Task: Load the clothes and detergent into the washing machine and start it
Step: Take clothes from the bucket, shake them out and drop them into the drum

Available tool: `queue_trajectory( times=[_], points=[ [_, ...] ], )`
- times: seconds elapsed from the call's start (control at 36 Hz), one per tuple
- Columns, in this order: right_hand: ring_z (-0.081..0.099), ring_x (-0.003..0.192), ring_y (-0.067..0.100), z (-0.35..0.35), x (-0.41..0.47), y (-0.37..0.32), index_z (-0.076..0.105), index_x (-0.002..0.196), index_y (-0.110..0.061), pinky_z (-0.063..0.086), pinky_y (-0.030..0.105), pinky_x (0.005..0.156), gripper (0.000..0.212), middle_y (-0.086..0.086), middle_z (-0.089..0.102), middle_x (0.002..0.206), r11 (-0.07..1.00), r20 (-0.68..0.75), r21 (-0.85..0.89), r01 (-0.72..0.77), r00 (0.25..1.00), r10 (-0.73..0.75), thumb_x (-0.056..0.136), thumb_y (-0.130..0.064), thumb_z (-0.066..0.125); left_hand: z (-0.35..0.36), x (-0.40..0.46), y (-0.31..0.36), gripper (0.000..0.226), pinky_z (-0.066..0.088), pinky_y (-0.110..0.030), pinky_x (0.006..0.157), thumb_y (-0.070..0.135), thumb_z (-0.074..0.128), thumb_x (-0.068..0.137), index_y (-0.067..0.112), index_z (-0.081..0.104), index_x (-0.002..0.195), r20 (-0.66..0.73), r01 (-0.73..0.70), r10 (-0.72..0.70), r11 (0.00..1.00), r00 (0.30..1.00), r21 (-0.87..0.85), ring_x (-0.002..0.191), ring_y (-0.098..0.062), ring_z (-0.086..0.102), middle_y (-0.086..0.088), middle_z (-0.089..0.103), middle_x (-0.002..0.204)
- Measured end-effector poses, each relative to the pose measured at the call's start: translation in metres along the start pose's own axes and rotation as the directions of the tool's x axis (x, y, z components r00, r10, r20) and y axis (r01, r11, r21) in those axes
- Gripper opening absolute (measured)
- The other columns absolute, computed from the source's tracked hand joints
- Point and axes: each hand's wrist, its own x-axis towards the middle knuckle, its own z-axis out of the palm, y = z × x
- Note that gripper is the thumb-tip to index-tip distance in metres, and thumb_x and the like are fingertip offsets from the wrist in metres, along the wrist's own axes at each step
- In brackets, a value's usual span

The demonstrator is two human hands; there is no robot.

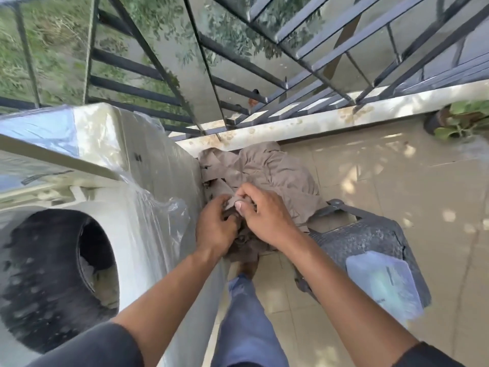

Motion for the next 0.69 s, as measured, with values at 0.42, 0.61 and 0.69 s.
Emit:
queue_trajectory(
  times=[0.42, 0.61, 0.69],
  points=[
    [0.065, 0.093, 0.02, -0.046, -0.092, -0.029, 0.052, 0.119, -0.038, 0.044, 0.033, 0.071, 0.043, -0.013, 0.062, 0.115, 0.874, -0.04, -0.484, -0.049, 0.999, 0.033, 0.085, -0.042, 0.078, -0.068, -0.057, 0.027, 0.017, 0.048, -0.041, 0.074, 0.027, 0.052, 0.093, 0.021, 0.065, 0.083, 0.445, -0.579, 0.415, 0.738, 0.794, 0.345, 0.08, -0.015, 0.059, 0.004, 0.062, 0.081],
    [0.067, 0.106, 0.027, -0.071, -0.109, -0.015, 0.068, 0.127, -0.039, 0.049, 0.033, 0.08, 0.045, -0.004, 0.064, 0.116, 0.813, -0.089, -0.52, -0.263, 0.963, 0.255, 0.087, -0.017, 0.068, -0.107, -0.092, 0.076, 0.04, 0.06, -0.047, 0.073, 0.062, 0.058, 0.094, 0.027, 0.077, 0.095, 0.473, -0.567, 0.462, 0.817, 0.75, 0.1, 0.081, -0.023, 0.075, 0.001, 0.076, 0.083],
    [0.066, 0.105, 0.03, -0.08, -0.114, -0.011, 0.074, 0.119, -0.037, 0.044, 0.03, 0.074, 0.046, -0.002, 0.066, 0.113, 0.845, -0.152, -0.409, -0.344, 0.939, 0.308, 0.084, -0.009, 0.067, -0.129, -0.11, 0.102, 0.036, 0.064, -0.056, 0.079, 0.055, 0.066, 0.094, 0.022, 0.08, 0.097, 0.507, -0.531, 0.463, 0.847, 0.727, -0.011, 0.083, -0.034, 0.08, -0.01, 0.08, 0.086]
  ],
)
